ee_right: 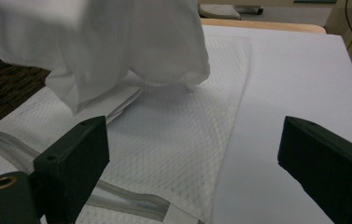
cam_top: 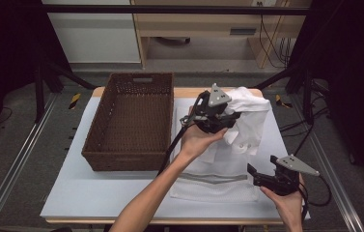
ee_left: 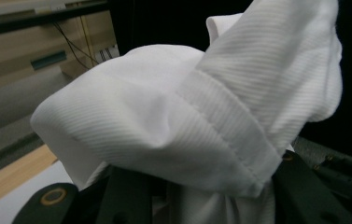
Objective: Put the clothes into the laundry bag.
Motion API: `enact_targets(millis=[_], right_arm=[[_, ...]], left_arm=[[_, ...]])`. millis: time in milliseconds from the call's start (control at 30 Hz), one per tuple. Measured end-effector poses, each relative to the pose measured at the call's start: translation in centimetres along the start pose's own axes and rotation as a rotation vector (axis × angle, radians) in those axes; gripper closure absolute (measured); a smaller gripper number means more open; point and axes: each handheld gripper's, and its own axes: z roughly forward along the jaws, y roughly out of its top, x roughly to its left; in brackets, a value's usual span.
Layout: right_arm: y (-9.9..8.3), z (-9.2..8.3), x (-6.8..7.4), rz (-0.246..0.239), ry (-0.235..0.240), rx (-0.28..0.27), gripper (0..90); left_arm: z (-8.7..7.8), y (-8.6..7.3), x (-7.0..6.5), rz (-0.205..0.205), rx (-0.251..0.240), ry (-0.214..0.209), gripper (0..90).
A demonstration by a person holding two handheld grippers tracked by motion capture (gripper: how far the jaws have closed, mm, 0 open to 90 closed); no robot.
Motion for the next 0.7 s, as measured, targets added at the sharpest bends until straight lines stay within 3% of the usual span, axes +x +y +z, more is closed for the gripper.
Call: enact_targets(millis=[167,300,367,400,567,700], right_arm=[[-0.2,-0.1,-0.7,0.002,-0.025,-0.009,13.6],[-0.5,0.0,-1.0,-0.040,-0.100,-0.014,18.7],[-0.6,0.0,-1.1,-0.043,-0.111,-0.018,18.4],[-0.6,0.0,-1.3,-0.019,-0.114,-0.003,16.7],[-0.4,-0.6,-1.5,-0.008,-0.097,-0.031,16.8],[0.2,-1.7,-1.5,0.028,-0.047,-0.081,17.9]], left_arm=[[1.9,-2.5,-0.4,0.000,0.052,-0.018,63.0],[3.4,-4.8,-0.3,-0.013,0.101,-0.019,59.4],[4.1,-5.9,-0.2,-0.008,0.132,-0.017,58.3],[4.3,-6.4,-0.2,-0.008,0.144,-0.017,55.9],[5.4,-8.9,-0.1,-0.014,0.189,-0.027,50.5],[6.1,-10.9,-0.1,-0.007,0.241,-0.019,48.7]])
